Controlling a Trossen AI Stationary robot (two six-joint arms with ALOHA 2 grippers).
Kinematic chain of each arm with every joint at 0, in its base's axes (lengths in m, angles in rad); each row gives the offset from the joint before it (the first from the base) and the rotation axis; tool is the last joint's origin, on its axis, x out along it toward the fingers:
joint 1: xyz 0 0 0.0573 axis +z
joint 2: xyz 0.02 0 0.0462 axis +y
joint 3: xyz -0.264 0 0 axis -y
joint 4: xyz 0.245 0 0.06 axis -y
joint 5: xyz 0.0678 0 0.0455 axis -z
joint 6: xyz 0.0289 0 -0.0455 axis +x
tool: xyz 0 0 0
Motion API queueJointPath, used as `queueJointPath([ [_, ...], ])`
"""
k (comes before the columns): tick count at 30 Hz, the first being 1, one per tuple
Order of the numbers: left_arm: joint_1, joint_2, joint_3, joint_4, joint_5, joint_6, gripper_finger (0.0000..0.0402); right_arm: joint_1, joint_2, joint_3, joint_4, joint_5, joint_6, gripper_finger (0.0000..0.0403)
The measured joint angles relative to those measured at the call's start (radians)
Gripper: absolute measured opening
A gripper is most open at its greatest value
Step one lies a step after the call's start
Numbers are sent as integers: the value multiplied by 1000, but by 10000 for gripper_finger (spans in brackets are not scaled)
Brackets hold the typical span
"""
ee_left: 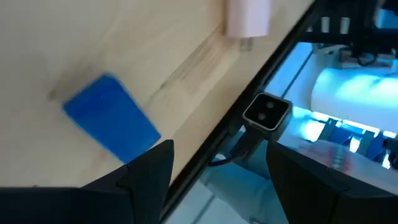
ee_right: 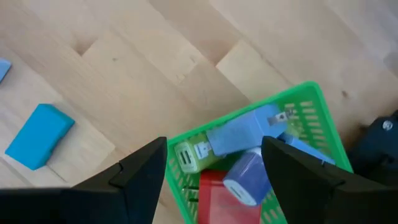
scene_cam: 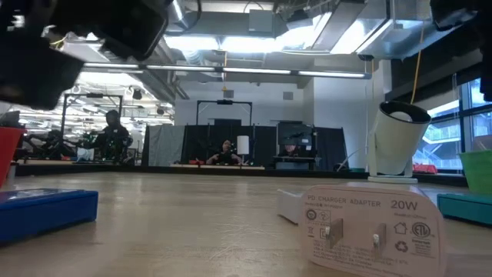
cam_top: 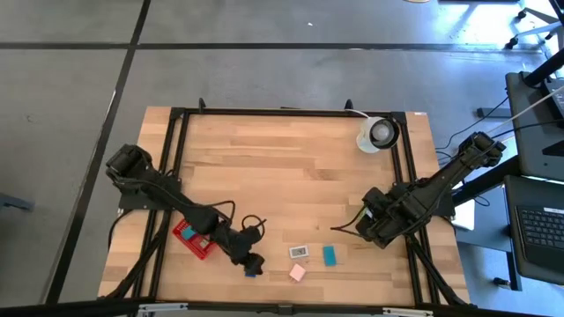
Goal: Pick & Place Office items
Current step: Put the blue digital clock into the red bin
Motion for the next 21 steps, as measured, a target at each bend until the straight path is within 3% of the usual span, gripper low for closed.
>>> queueJointPath([
  [4, -9, 12, 0, -7, -5, -98, 252, 0, 0, 0, 4, 19, -26, 263],
  [11, -8, 12, 0, -166, -32, -207, 252, 0, 0, 0, 4, 70, -68, 263],
  [15, -9, 12, 0, -242, -131, -304, 252, 0, 0, 0, 5, 78, -70, 263],
  [21, -24, 12, 0, -221, -244, -325, 252, 0, 0, 0, 4, 92, -70, 263],
])
